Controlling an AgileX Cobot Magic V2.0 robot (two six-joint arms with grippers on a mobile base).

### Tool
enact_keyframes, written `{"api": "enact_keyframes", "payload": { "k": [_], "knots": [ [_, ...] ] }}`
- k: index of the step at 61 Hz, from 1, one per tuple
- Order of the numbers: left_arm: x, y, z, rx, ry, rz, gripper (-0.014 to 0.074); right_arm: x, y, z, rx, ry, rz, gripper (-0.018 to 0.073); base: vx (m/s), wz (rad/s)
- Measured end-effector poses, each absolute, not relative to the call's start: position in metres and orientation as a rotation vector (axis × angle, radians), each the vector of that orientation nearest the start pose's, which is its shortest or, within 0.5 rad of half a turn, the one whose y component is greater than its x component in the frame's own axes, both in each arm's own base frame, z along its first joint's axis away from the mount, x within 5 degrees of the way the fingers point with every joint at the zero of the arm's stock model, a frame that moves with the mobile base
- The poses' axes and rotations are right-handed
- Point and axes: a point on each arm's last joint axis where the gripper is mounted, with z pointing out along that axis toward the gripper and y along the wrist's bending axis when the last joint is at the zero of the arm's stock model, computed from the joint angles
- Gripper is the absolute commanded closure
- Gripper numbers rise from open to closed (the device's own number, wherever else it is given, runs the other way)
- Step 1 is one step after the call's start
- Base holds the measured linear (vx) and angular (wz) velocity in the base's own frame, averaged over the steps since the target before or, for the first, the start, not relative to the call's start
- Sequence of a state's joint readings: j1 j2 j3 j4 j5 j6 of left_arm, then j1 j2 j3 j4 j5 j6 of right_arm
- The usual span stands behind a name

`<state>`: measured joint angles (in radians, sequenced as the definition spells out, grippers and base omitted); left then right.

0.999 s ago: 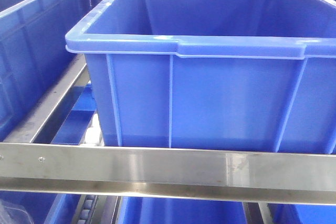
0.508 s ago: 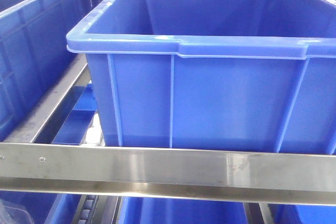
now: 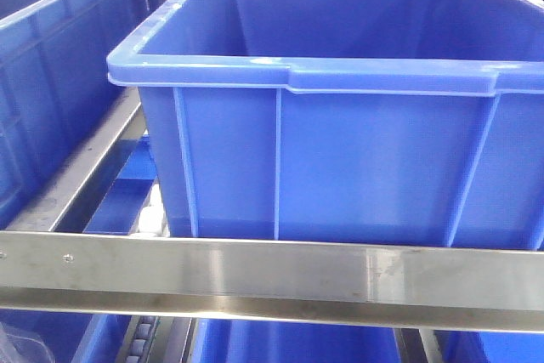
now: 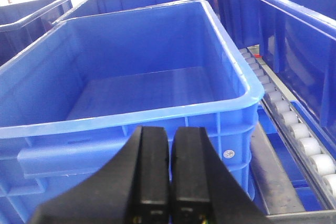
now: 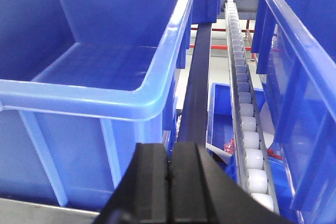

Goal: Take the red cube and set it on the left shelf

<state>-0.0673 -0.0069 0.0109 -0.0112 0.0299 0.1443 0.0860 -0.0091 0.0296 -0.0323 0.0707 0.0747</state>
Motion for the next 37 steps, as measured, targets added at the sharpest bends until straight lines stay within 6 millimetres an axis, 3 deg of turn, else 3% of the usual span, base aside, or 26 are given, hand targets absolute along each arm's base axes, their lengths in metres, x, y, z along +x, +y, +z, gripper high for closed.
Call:
{"api": "enact_keyframes", "payload": {
  "k": [37],
  "knots": [
    [0.0561,-0.0038,0.2072,0.152,1.51,0.052,0.0491,0.0568,0.0047,0.1972,-0.032,1.576,0.099,0.0509,0.0,0.0]
  ]
}}
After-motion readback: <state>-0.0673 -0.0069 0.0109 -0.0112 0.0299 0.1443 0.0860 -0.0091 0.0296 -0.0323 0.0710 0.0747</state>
